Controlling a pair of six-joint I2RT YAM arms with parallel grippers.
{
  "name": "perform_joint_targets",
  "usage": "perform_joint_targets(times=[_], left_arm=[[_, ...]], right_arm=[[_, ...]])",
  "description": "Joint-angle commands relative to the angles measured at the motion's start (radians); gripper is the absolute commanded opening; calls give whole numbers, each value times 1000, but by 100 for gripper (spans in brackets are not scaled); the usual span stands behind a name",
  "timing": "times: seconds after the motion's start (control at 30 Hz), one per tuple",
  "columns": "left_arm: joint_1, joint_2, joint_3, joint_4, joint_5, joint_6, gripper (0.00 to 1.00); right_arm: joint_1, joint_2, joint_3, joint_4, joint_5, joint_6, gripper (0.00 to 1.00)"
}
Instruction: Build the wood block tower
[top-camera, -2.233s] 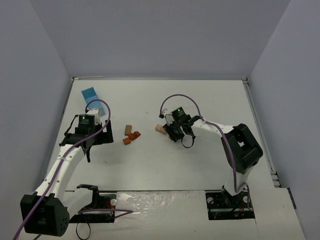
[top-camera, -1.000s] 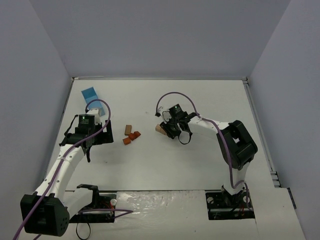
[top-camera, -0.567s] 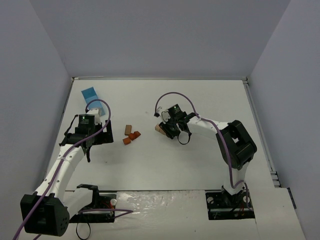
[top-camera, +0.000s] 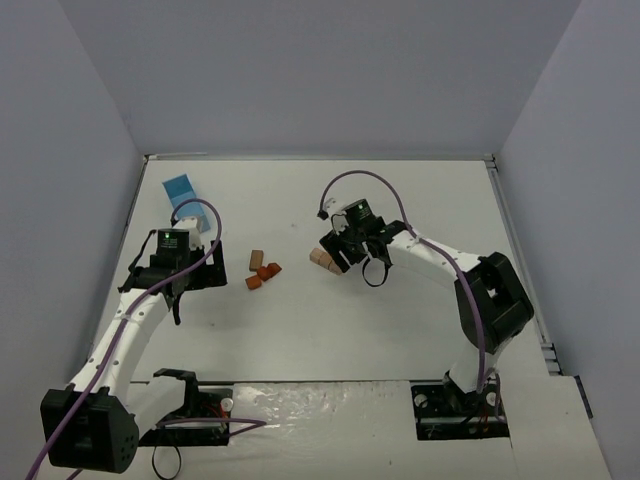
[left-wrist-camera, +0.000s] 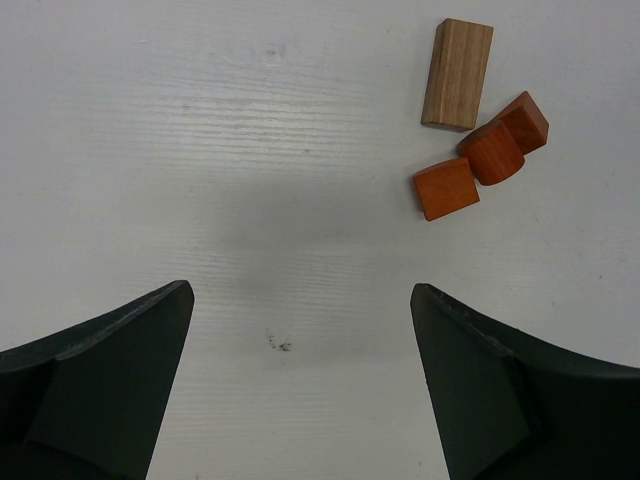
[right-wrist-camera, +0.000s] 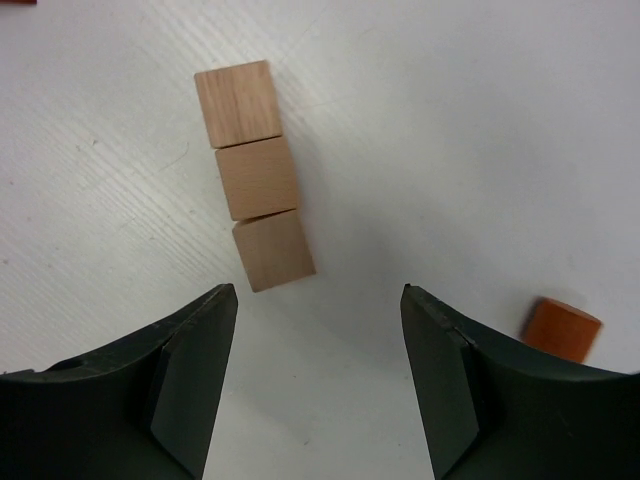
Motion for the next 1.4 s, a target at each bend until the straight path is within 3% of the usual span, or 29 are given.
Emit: perform_joint_targets(times=[0.0,0.43,0.8,1.37], left_arm=[[-1,-7,20,51,18,9,88],[-3,-9,17,51,32,6,88],[-3,-7,17,52,38,4,88],[-19,-11,18,53,47,6,88]], right_arm=[[-86,-112,-11,14,114,112,64],[-253,-9,-24,11,167,244,61],[-306,91,20,35,64,184,53],[-345,154,29,55,-45,90,50]])
